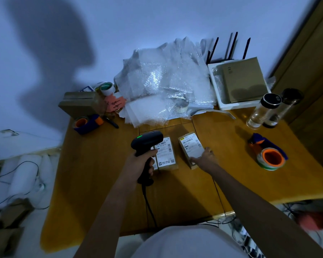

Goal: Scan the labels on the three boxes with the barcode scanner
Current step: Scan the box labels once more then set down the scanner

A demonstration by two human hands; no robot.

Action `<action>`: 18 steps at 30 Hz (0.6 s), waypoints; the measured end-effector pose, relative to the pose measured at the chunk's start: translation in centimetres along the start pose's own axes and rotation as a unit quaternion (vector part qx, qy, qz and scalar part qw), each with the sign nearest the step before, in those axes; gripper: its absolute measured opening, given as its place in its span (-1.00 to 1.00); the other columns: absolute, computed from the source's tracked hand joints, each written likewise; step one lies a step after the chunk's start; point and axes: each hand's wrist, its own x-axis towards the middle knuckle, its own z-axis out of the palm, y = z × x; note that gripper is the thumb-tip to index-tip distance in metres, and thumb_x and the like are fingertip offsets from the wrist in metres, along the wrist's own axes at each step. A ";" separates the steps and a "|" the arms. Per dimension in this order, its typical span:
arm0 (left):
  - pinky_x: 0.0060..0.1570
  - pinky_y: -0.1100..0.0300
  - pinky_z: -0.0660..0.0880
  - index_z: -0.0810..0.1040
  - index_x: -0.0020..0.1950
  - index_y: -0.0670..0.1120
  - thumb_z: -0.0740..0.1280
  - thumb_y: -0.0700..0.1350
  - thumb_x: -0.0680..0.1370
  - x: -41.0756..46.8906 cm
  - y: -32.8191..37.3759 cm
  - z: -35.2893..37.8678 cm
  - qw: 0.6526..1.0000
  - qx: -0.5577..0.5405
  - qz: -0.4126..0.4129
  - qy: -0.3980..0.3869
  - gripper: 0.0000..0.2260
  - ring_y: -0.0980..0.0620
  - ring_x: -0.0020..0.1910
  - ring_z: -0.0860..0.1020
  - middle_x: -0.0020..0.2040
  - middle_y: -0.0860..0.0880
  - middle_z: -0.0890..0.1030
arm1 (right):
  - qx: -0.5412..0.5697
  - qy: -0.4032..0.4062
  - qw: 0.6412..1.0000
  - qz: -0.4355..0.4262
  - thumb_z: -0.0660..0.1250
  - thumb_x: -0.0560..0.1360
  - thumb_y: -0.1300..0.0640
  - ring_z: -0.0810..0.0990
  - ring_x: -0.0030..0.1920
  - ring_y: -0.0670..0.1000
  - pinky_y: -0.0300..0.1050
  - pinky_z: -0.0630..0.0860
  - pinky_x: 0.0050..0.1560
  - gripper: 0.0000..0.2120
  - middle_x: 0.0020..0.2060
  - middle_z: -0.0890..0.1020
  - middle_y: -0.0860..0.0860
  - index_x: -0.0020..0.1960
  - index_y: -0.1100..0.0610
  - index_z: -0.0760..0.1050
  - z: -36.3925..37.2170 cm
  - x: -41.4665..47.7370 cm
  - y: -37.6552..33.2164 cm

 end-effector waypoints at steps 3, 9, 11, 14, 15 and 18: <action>-0.38 0.12 0.47 0.54 -0.05 -0.17 0.48 -0.09 0.55 -0.2 -0.2 -0.3 1.000 0.003 -0.002 0.002 -0.82 -0.01 -0.48 0.43 -0.40 -0.06 0.50 | -0.017 -0.015 1.000 0.002 0.54 0.39 -0.23 0.36 0.49 0.28 0.19 0.47 0.38 0.05 0.50 0.33 0.24 0.60 0.24 0.08 -0.1 0.0 -0.2; -0.38 0.11 0.47 0.55 -0.05 -0.18 0.48 -0.09 0.54 -0.3 -0.8 -1.0 1.000 -0.005 -0.002 0.004 -0.81 -0.01 -0.48 0.43 -0.40 -0.06 0.50 | -0.027 -0.031 0.999 0.014 0.55 0.36 -0.25 0.30 0.52 0.27 0.19 0.42 0.43 0.12 0.54 0.26 0.25 0.61 0.28 0.06 0.5 -0.6 -0.2; -0.38 0.11 0.47 0.56 -0.05 -0.18 0.48 -0.09 0.54 -0.3 -0.8 -1.2 1.000 -0.012 -0.004 0.004 -0.81 -0.01 -0.48 0.43 -0.41 -0.06 0.50 | -0.022 -0.034 0.999 0.018 0.55 0.37 -0.24 0.28 0.53 0.27 0.17 0.42 0.44 0.12 0.55 0.24 0.26 0.61 0.29 0.06 0.6 -0.7 -0.2; -0.38 0.11 0.46 0.55 -0.06 -0.17 0.48 -0.09 0.54 -0.2 -0.9 -1.4 1.000 -0.015 -0.005 -0.001 -0.82 0.00 -0.49 0.43 -0.42 -0.05 0.50 | -0.017 -0.049 0.998 0.025 0.55 0.39 -0.23 0.24 0.55 0.28 0.16 0.41 0.43 0.12 0.57 0.18 0.27 0.62 0.30 0.02 0.7 -0.9 -0.1; -0.39 0.11 0.46 0.55 -0.06 -0.17 0.48 -0.09 0.54 -0.3 -0.9 -1.4 1.000 -0.014 -0.005 -0.001 -0.82 0.00 -0.50 0.43 -0.42 -0.05 0.50 | -0.010 -0.053 0.998 0.032 0.55 0.38 -0.22 0.23 0.55 0.28 0.17 0.41 0.43 0.13 0.57 0.17 0.27 0.62 0.31 0.02 0.6 -1.2 -0.1; -0.39 0.12 0.46 0.55 -0.08 -0.17 0.48 -0.09 0.54 -0.5 -0.9 -1.5 1.000 -0.020 0.001 -0.001 -0.82 0.00 -0.50 0.44 -0.42 -0.05 0.50 | 0.022 -0.068 0.997 0.042 0.60 0.33 -0.21 0.22 0.57 0.27 0.19 0.42 0.44 0.17 0.57 0.20 0.26 0.62 0.31 0.03 0.7 -1.6 0.2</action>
